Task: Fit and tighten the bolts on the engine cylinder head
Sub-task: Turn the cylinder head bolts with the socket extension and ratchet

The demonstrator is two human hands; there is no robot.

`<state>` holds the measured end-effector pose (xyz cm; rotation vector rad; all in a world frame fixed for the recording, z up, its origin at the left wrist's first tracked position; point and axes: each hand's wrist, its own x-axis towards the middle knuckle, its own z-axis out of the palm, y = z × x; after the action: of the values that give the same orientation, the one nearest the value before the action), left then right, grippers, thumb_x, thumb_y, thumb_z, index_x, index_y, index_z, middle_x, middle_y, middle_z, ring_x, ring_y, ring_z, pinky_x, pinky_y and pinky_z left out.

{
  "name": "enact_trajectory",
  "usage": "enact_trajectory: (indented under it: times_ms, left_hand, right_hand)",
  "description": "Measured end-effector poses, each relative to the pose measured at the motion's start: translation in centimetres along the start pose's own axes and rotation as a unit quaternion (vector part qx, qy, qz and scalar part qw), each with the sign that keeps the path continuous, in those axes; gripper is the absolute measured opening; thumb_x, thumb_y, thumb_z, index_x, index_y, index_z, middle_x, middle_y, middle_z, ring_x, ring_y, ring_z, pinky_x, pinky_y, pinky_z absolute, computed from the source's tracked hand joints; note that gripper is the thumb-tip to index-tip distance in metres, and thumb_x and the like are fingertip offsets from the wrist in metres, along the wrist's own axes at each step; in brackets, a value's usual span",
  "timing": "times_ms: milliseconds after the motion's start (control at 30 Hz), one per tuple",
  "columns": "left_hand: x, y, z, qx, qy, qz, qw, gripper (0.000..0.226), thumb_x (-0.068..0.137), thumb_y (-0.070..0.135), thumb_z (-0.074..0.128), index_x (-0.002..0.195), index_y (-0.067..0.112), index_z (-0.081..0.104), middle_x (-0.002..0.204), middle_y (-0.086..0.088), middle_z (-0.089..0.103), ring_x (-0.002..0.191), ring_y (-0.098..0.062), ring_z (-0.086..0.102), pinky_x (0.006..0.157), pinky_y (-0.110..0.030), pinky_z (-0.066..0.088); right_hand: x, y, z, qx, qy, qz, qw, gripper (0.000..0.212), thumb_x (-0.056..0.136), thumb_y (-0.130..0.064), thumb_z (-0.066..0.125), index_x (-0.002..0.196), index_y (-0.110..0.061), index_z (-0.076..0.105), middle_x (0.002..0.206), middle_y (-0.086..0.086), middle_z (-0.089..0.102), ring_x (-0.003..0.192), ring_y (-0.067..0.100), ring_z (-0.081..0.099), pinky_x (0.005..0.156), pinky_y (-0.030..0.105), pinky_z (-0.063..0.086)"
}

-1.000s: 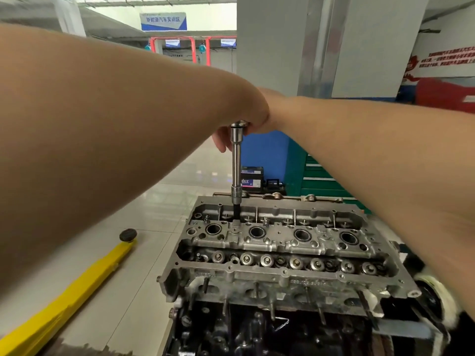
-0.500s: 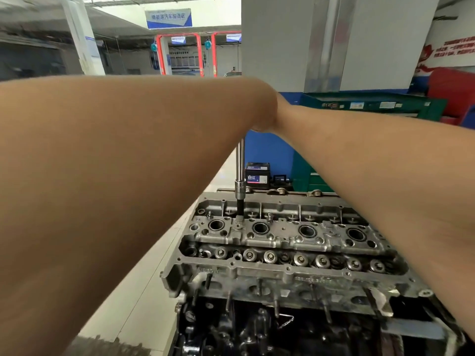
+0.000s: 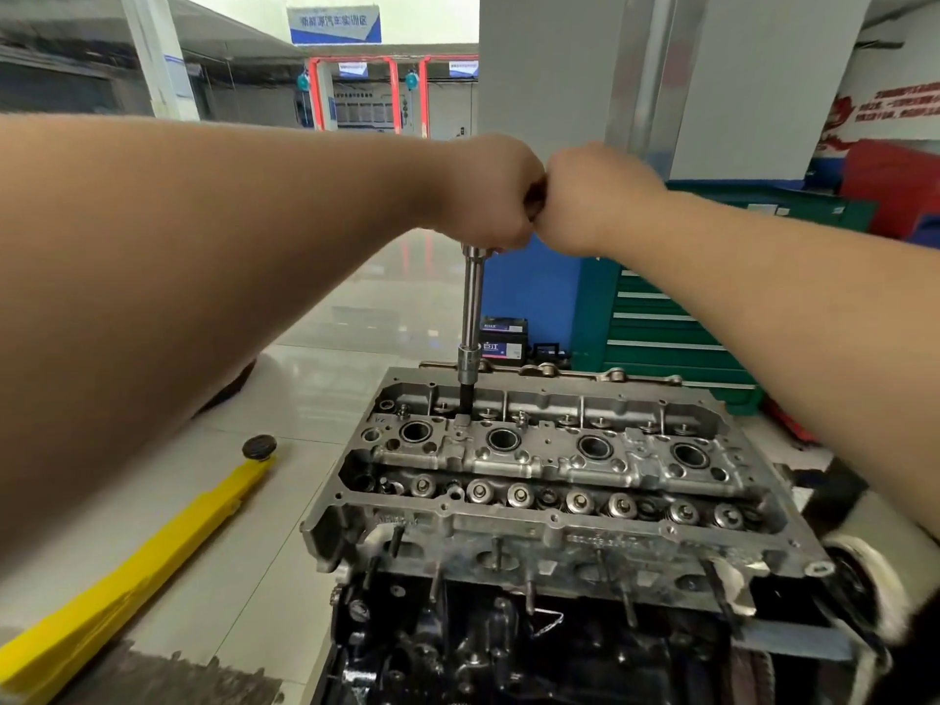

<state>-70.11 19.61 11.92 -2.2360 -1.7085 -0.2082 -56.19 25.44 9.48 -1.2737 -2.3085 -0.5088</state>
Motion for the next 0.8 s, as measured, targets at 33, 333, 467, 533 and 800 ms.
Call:
enact_trajectory:
  times_ms: [33, 333, 467, 533, 800]
  left_hand:
    - [-0.2, 0.0, 0.0, -0.032, 0.001, 0.014, 0.999, 0.013, 0.083, 0.015, 0.065, 0.085, 0.003, 0.060, 0.074, -0.009, 0.062, 0.062, -0.021, 0.055, 0.056, -0.028, 0.037]
    - [-2.1, 0.1, -0.1, -0.115, 0.021, 0.038, 0.992, 0.018, 0.084, 0.012, 0.064, 0.098, 0.002, 0.064, 0.083, -0.014, 0.068, 0.060, -0.013, 0.067, 0.061, -0.029, 0.051]
    - [-3.0, -0.4, 1.8, -0.243, 0.179, -0.041, 0.952, 0.022, 0.083, 0.026, 0.074, 0.100, 0.013, 0.070, 0.084, -0.008, 0.072, 0.057, -0.009, 0.060, 0.061, -0.032, 0.057]
    - [-4.2, 0.1, 3.8, -0.477, 0.255, -0.106, 0.834, 0.044, 0.079, 0.032, 0.083, 0.115, 0.020, 0.062, 0.093, -0.009, 0.073, 0.070, -0.019, 0.072, 0.062, -0.038, 0.064]
    - [-6.8, 2.5, 11.6, -0.685, 0.100, -0.165, 0.702, 0.037, 0.103, 0.037, 0.060, 0.077, 0.020, 0.041, 0.052, 0.002, 0.040, 0.046, -0.018, 0.036, 0.055, -0.034, 0.042]
  right_hand:
    - [-0.5, 0.3, -0.2, -0.009, 0.003, 0.013, 1.000, 0.015, 0.083, -0.020, 0.057, 0.069, -0.018, 0.055, 0.067, 0.004, 0.055, 0.057, 0.023, 0.053, 0.050, 0.026, 0.034]
    - [-1.6, -0.2, -1.4, -0.069, -0.008, 0.036, 0.997, 0.017, 0.085, -0.019, 0.057, 0.069, -0.014, 0.053, 0.069, 0.007, 0.053, 0.056, 0.024, 0.050, 0.048, 0.027, 0.032]
    - [-0.7, -0.2, -1.4, -0.032, -0.045, -0.003, 0.998, 0.026, 0.097, -0.027, 0.053, 0.081, -0.011, 0.065, 0.069, 0.007, 0.055, 0.060, 0.022, 0.049, 0.051, 0.030, 0.032]
    - [-0.4, -0.5, -0.7, -0.011, -0.057, -0.015, 0.998, 0.026, 0.101, -0.038, 0.050, 0.091, -0.019, 0.065, 0.077, 0.002, 0.057, 0.069, 0.023, 0.053, 0.059, 0.032, 0.037]
    - [-1.3, -1.4, 1.8, 0.063, 0.038, 0.068, 0.995, 0.017, 0.098, -0.032, 0.057, 0.113, -0.028, 0.063, 0.116, 0.002, 0.063, 0.115, 0.032, 0.054, 0.094, 0.048, 0.043]
